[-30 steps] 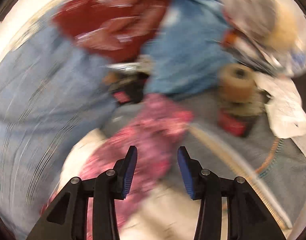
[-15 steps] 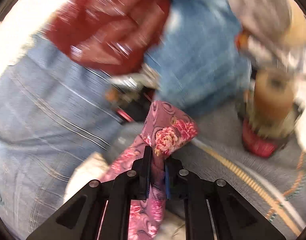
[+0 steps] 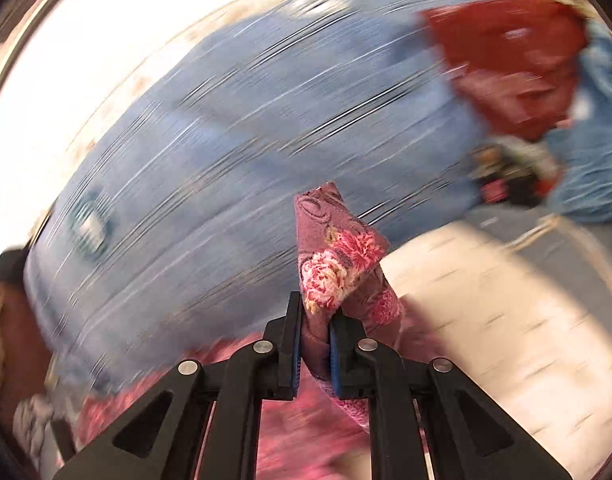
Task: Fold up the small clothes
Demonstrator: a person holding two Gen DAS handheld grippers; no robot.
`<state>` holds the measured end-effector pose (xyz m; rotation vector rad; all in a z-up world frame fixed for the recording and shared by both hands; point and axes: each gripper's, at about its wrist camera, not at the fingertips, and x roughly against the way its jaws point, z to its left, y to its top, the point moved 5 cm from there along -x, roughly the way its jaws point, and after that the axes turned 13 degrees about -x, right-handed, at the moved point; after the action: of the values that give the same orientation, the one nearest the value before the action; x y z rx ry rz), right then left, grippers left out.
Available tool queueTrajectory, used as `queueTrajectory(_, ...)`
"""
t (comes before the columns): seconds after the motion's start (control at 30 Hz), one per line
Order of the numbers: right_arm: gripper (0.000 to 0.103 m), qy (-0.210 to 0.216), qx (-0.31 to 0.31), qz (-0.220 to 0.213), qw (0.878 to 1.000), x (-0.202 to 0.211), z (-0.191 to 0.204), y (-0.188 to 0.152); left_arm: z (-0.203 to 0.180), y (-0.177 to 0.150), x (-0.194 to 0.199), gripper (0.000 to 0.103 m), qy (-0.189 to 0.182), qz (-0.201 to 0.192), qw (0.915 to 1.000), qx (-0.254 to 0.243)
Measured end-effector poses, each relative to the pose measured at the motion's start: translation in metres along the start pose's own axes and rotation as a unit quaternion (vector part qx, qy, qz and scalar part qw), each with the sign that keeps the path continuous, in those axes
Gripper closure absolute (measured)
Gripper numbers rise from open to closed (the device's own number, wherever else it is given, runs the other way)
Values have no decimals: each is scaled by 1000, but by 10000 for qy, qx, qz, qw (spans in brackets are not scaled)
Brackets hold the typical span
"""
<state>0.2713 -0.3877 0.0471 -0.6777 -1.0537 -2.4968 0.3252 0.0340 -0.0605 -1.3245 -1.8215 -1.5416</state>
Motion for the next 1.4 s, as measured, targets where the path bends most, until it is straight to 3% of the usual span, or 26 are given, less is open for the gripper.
queueTrajectory(0.2,92,554,642,837,9929,-48,102,-99,20,6,27,4,-387,-208,9985,324)
queueTrajectory(0.37,92,899,1065,1534,9783,-87,163,-187,34,10,36,4,-641,-336,9953,636)
queueTrajectory(0.47,86,764,1298,1949,9692,-113,177,-236,34,8,25,4,-933,-196,9927,745)
queueTrajectory(0.6,77,402,1512,2612,9525,-134,168,-285,23,2,-1,4,-1299,130,9882,797)
queueTrajectory(0.63,77,464,1567,2550,9530,-128,165,-285,19,0,-8,4,-1355,220,9873,798)
queueTrajectory(0.73,64,569,1595,2521,9528,-105,150,-272,7,-4,-24,4,-1430,434,9858,767)
queueTrajectory(0.87,63,519,1358,2399,9599,-65,103,-239,-7,-5,-29,4,-1262,354,9897,569)
queueTrajectory(0.93,62,421,1102,2293,9662,-45,70,-225,-10,-3,-29,28,-1033,162,9932,507)
queueTrajectory(0.97,61,361,887,2214,9705,-34,50,-216,-12,-2,-30,71,-1000,133,9940,433)
queueTrajectory(1.0,61,315,679,2129,9742,-25,33,-209,-12,-1,-34,97,-997,190,9941,388)
queueTrajectory(1.1,60,217,-113,1822,9830,-5,-17,-183,2,3,-22,97,-749,-57,9956,562)
queueTrajectory(1.2,59,378,-1028,1579,9814,-1,-50,-160,12,13,8,97,-492,-486,9959,587)
queueTrajectory(1.27,58,673,-1691,1484,9720,-8,-64,-150,17,15,18,97,-438,-637,9952,600)
queueTrajectory(1.4,57,993,-2602,1638,9464,-40,-72,-149,24,12,17,97,-478,-575,9946,725)
